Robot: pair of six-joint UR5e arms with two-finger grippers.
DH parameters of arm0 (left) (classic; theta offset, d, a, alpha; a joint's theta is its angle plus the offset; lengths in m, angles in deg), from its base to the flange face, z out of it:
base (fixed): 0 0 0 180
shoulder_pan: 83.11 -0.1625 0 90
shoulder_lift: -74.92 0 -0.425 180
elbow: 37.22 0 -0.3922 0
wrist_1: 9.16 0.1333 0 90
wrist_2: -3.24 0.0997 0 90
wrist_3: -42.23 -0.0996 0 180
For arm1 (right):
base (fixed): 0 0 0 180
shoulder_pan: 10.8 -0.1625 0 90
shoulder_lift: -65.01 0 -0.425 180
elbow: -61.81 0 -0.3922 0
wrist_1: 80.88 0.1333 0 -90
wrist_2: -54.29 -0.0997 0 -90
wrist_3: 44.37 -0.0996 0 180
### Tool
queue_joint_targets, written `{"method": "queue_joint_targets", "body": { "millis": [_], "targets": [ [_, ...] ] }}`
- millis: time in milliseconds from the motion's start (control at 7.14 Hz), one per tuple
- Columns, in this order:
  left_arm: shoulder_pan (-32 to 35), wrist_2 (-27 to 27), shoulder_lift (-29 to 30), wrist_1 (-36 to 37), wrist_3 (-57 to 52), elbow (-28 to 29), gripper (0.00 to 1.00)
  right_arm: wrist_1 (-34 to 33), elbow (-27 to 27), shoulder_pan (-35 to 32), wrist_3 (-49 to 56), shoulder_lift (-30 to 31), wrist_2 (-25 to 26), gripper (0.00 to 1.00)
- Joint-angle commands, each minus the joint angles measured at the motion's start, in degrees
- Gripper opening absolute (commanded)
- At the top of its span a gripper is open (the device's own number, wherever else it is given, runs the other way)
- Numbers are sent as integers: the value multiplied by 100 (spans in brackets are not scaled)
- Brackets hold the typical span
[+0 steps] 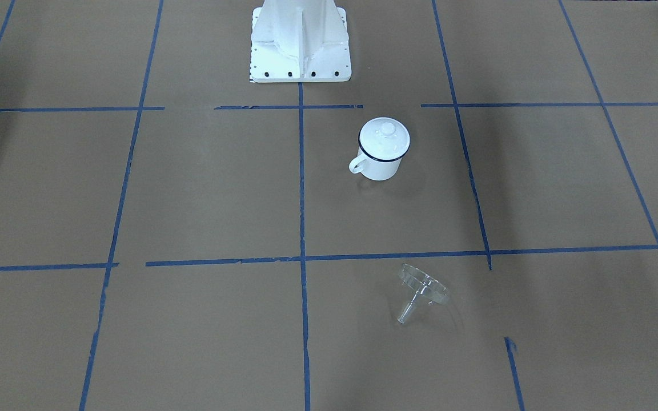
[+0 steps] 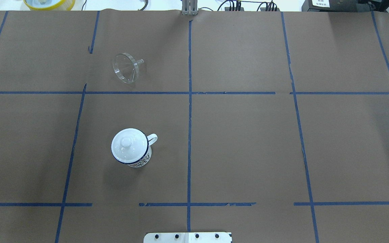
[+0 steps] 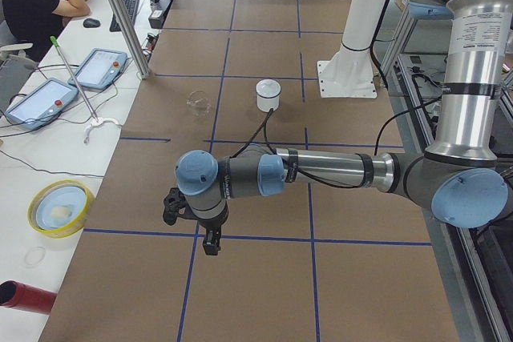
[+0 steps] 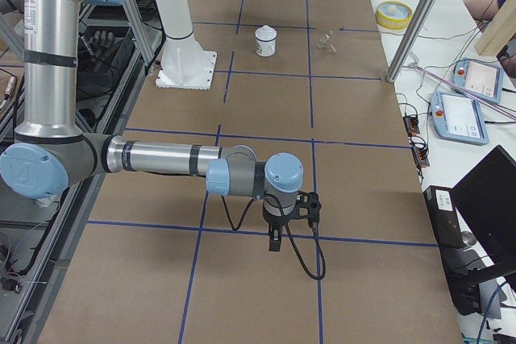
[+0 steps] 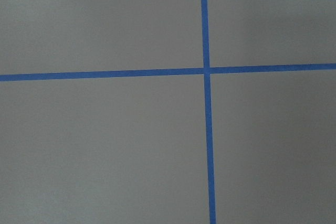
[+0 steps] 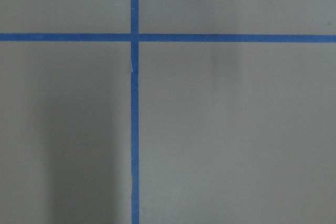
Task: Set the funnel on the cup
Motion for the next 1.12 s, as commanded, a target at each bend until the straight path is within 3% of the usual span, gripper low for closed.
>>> {"method": "queue_joint_targets", "body": {
  "millis": [0, 981],
  "targets": [
    [-2, -38, -52, -102, 4, -156, 100, 0, 0, 0, 0, 0, 0, 100],
    [7, -47, -35, -77, 4, 0, 100, 0, 0, 0, 0, 0, 0, 100]
  ]
}}
